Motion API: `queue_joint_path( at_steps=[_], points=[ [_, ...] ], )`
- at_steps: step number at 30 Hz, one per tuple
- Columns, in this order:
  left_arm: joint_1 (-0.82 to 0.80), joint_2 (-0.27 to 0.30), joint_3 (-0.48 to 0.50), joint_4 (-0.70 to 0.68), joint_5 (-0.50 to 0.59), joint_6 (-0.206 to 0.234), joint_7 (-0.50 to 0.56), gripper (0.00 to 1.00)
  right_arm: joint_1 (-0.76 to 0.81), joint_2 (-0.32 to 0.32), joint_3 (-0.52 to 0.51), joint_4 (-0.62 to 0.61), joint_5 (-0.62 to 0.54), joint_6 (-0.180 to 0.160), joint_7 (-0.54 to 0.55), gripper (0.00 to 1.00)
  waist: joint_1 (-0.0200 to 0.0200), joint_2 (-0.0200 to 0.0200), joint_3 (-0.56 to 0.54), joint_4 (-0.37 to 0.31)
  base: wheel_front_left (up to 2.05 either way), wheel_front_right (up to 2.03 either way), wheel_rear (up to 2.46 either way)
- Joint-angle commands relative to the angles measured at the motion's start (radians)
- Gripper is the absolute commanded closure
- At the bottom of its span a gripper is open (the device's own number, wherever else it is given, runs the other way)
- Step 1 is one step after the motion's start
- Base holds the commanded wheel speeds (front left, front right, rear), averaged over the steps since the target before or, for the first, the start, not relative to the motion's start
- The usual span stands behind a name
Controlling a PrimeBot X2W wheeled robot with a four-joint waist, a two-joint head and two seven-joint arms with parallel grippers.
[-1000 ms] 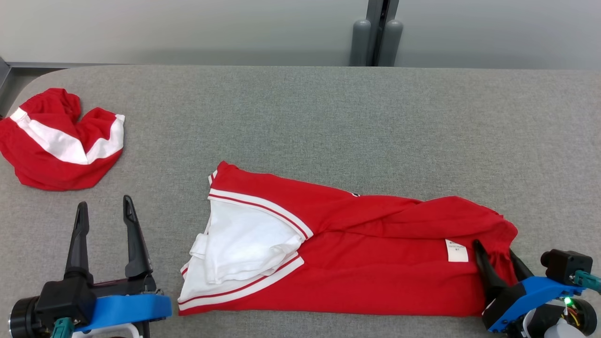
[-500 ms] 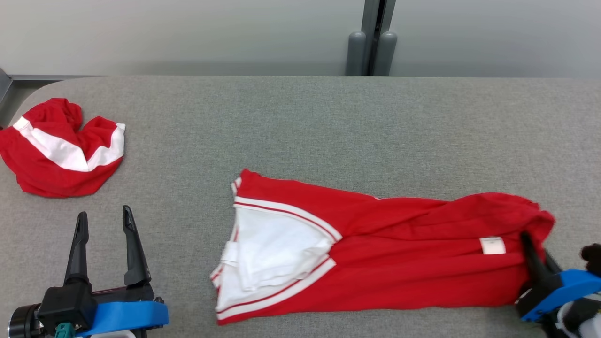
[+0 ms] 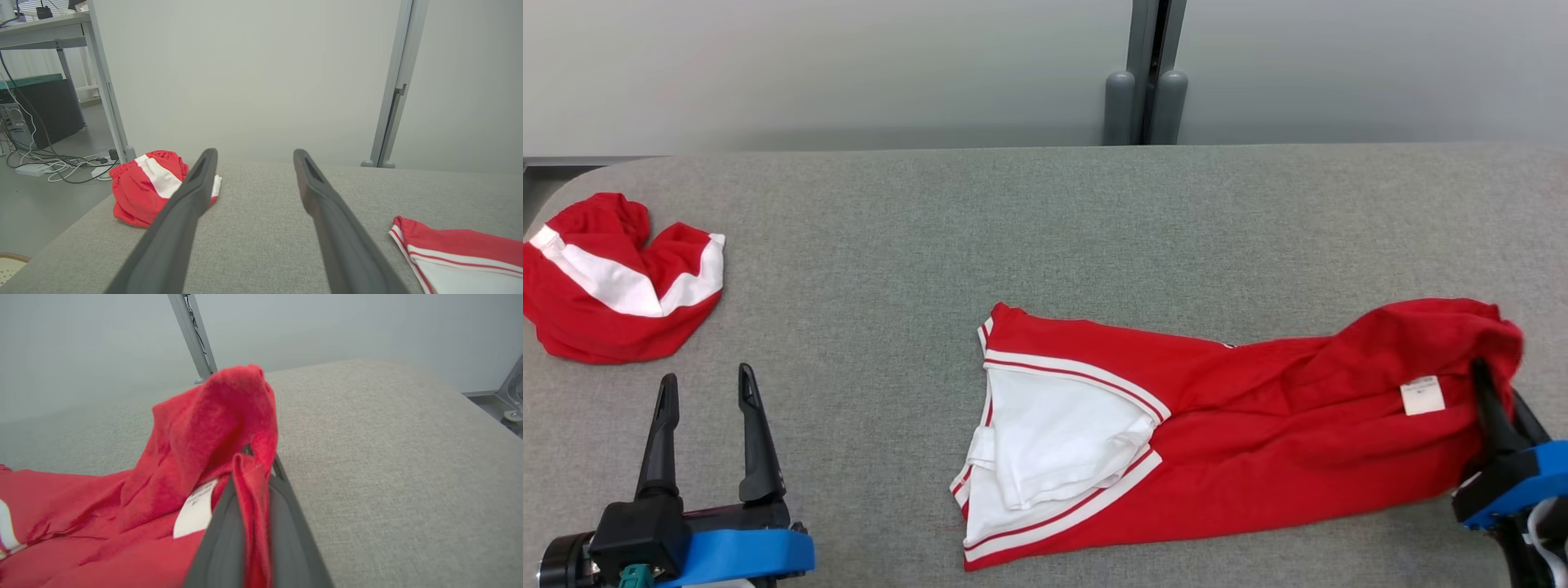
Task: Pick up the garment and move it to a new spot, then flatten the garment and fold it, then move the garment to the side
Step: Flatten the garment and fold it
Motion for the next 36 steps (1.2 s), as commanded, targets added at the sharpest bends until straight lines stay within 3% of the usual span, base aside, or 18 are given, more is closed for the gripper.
queue_joint_path(
  at_steps=[1, 10, 16, 25, 36],
  points=[
    [0.013, -0.002, 0.005, 0.001, 0.006, -0.004, -0.004, 0.0, 0.012, 0.014, 0.012, -0.031, -0.012, 0.0, -0.006, 1.0, 0.0, 0.0, -0.003, -0.003, 0.0, 0.0, 0.0],
    [0.008, -0.003, -0.007, -0.005, 0.003, 0.001, -0.004, 0.0, 0.012, 0.078, 0.099, -0.24, -0.071, 0.0, 0.023, 1.0, 0.0, 0.0, 0.002, 0.0, 0.0, 0.0, 0.0],
    [0.0, -0.003, -0.013, 0.001, -0.003, 0.002, -0.004, 0.0, -0.016, 0.115, 0.184, -0.296, -0.09, 0.0, 0.05, 1.0, 0.0, 0.0, 0.006, 0.009, 0.0, 0.0, 0.0],
    [-0.033, -0.003, -0.021, 0.014, -0.002, -0.008, -0.004, 0.0, -0.088, 0.175, 0.333, -0.269, -0.098, 0.0, 0.052, 1.0, 0.0, 0.0, 0.023, 0.031, 0.0, 0.0, 0.0],
    [-0.072, -0.003, -0.083, 0.025, -0.02, 0.008, -0.004, 0.0, -0.213, 0.267, 0.483, -0.123, -0.104, 0.0, 0.023, 1.0, 0.0, 0.0, 0.058, 0.087, 0.0, 0.0, 0.0]
  ],
)
